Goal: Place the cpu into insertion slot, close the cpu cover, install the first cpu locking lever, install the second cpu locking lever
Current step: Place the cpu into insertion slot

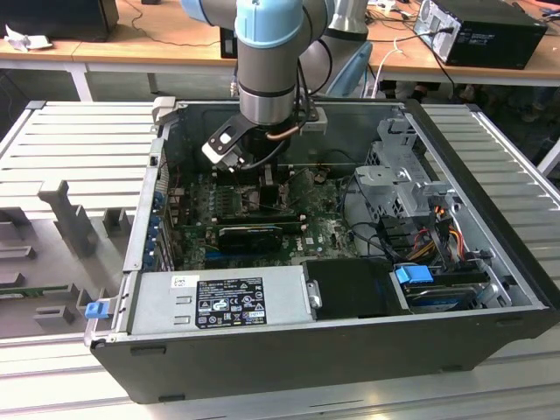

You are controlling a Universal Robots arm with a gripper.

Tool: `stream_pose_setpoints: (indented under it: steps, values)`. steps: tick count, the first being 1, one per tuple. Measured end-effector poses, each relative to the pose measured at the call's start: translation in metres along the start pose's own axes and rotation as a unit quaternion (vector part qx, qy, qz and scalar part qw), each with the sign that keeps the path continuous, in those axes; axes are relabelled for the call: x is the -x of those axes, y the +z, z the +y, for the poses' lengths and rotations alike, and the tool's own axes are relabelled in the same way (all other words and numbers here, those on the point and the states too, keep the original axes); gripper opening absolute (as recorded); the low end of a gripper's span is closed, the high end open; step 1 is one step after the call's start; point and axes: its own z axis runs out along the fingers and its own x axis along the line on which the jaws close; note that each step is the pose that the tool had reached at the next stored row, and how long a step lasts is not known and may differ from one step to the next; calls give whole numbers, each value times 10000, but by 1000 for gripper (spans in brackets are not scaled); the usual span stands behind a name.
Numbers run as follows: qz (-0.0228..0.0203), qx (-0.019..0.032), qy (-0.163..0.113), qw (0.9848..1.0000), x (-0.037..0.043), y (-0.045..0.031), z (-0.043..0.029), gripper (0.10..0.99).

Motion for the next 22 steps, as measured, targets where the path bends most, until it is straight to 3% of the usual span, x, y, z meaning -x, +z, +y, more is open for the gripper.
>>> stream_pose_setpoints:
  steps: [2,7,11,17,22]
  values:
    - [49,1,0,10000,-12,3,0,600]
    - [49,0,1,10000,19,2,0,600]
    - [49,0,1,10000,18,-74,2,600]
    - [48,0,1,10000,17,-121,3,588]
    - [49,0,1,10000,16,-148,4,278]
